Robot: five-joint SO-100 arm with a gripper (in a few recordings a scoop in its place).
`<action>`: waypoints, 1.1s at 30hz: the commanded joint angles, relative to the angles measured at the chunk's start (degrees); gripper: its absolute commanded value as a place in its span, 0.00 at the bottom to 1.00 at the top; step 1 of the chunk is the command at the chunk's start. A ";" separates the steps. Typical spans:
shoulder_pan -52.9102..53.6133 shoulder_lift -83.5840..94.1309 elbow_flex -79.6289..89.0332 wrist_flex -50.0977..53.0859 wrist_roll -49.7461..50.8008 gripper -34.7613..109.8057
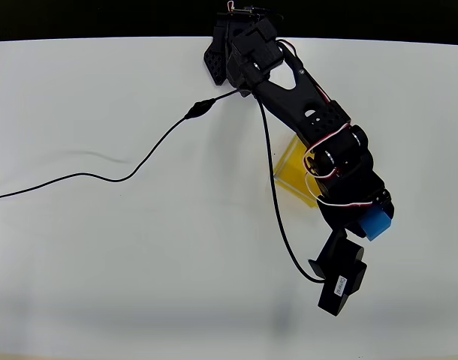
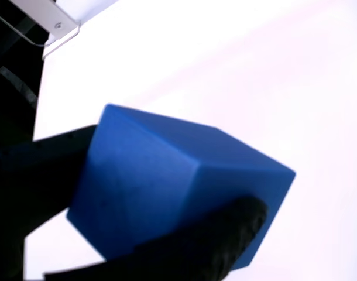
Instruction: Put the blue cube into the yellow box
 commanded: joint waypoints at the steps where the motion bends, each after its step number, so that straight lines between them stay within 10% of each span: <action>1: -0.97 14.77 6.24 0.79 -0.35 0.35; 33: 3.60 31.64 45.62 -8.17 1.76 0.34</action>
